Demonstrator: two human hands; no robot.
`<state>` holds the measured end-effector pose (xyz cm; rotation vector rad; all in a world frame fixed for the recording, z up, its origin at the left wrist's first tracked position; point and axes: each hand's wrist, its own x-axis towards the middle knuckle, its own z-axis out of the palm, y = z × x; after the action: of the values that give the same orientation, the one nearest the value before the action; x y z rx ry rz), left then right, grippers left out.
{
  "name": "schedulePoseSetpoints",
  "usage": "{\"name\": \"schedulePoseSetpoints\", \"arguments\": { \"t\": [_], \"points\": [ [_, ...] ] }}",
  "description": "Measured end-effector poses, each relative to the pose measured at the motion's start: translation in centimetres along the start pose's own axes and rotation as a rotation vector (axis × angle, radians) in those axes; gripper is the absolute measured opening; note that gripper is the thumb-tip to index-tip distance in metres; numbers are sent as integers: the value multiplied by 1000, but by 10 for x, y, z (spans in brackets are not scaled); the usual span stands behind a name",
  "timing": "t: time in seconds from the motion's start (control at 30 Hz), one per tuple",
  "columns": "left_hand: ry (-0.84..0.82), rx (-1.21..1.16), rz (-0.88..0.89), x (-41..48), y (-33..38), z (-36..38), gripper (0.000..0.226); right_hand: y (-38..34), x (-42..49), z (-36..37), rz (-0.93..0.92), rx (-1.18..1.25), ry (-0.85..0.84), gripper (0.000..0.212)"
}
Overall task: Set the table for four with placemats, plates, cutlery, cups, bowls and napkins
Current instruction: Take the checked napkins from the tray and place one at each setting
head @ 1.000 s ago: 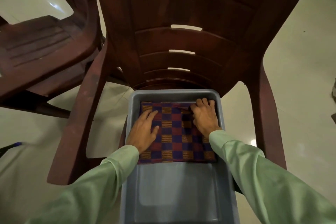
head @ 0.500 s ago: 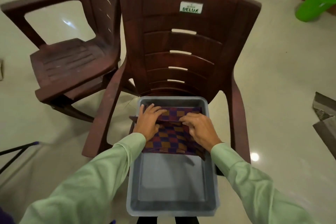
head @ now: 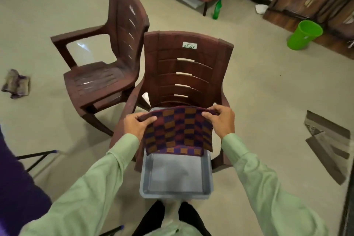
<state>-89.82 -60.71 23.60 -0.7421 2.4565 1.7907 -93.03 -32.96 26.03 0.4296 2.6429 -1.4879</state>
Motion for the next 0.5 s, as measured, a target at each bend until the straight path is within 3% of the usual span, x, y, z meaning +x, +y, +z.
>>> {"name": "schedulePoseSetpoints", "arguments": {
  "t": [0.2,0.33,0.5],
  "points": [
    [87,-164,30,-56,43,5,18,-60,-55,-2,-48,184,-141,19],
    [62,-217,143,-87,78,19,17,-91,-79,18,-138,266,-137,23],
    [65,-300,82,-92,91,25,18,-113,-97,25,-148,414,-138,27]
  ]
}}
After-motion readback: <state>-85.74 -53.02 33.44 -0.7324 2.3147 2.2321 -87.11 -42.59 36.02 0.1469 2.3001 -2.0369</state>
